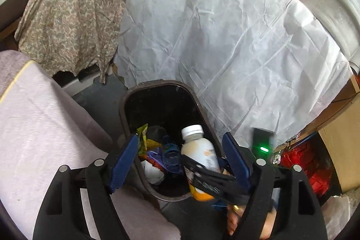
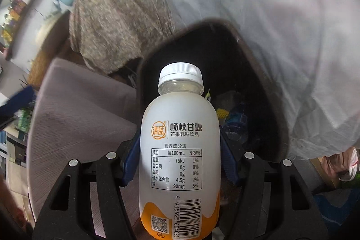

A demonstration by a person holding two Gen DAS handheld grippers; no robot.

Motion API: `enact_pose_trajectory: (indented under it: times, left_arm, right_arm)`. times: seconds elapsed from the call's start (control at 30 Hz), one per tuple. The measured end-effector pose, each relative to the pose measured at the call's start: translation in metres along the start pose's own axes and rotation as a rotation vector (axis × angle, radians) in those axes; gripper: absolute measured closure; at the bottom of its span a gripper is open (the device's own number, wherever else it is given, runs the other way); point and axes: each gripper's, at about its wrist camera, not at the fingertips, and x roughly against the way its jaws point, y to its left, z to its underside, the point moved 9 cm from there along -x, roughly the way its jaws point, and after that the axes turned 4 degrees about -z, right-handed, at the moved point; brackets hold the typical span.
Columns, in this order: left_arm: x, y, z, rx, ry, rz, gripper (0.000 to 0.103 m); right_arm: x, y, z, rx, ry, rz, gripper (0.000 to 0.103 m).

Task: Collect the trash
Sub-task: 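Carry tissue and juice bottle to the bin and open both tools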

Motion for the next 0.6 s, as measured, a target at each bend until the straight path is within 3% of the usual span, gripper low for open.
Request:
enact_pose_trajectory:
  times: [0.33,0.43,0.6]
  left_arm:
    - [0.025,0.014,0.005,-0.024,-0.032,-0.02,0.023]
    - [0.033,0.022,0.008,-0.032,-0.039,-0.032,0.023]
    - [0.053,0.048,0.017,0.0,-0.052,-0.031,0.021]
  right_arm:
    - [-0.044,-0.009,-0.011,0.002,0.038,0.058,0.04]
    - [-0.04,-0.008,-0.013,0.005,0.022,0.061,0.031]
    - [-0.02,0.016,-0.015,0.069,-0.025,0.06,0.03]
